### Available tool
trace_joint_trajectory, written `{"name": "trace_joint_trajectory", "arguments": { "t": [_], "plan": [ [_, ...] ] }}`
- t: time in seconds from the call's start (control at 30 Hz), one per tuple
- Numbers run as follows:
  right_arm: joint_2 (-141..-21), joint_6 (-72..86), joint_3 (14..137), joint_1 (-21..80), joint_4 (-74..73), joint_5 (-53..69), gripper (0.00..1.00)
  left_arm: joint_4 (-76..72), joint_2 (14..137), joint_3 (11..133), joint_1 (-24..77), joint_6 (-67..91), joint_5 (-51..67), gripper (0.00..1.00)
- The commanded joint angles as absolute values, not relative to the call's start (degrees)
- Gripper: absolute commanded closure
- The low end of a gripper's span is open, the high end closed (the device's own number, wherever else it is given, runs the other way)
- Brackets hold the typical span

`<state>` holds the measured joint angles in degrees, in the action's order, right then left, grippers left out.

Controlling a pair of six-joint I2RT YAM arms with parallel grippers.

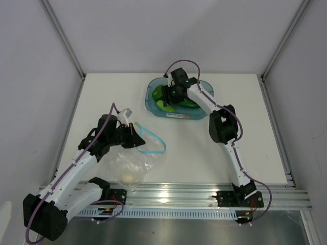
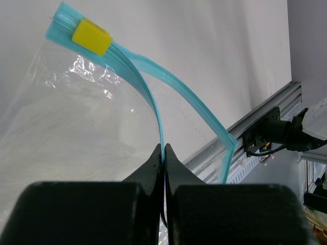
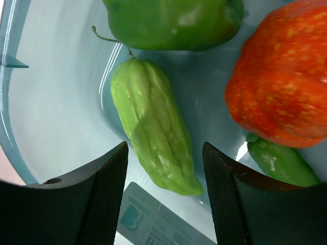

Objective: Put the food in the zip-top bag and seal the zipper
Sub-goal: Pick up the fake vegetable from the bin.

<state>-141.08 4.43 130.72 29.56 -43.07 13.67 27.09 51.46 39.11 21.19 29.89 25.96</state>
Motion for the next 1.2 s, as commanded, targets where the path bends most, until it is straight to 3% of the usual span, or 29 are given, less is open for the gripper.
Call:
{"name": "trace_joint_trajectory", "arguments": {
  "t": [0.0,0.53,0.73,0.9,0.97,1.17],
  "plan": [
    [-142.29,2.99,132.8,30.76,-43.6,14.5,0.38,24.43,51.85,38.76,20.83,28.92,27.6,1.0],
    [-145.1,1.85,131.92,32.17,-43.59,12.48,0.39,24.52,50.71,38.67,20.83,29.18,28.21,1.0],
    [-145.9,1.32,132.1,31.91,-43.33,12.66,0.44,24.52,50.62,38.32,20.83,29.27,28.3,0.99],
    [-145.37,1.32,132.19,31.47,-42.45,14.06,0.58,24.52,50.89,38.23,20.83,29.36,28.3,0.99],
    [-145.11,1.84,132.89,31.12,-42.1,15.2,0.72,24.52,50.89,38.41,20.83,29.62,28.3,0.99],
    [-141.42,2.72,134.03,30.59,-40.78,16.79,0.82,24.52,50.54,38.32,20.83,30.67,29.0,1.0]
  ]
}}
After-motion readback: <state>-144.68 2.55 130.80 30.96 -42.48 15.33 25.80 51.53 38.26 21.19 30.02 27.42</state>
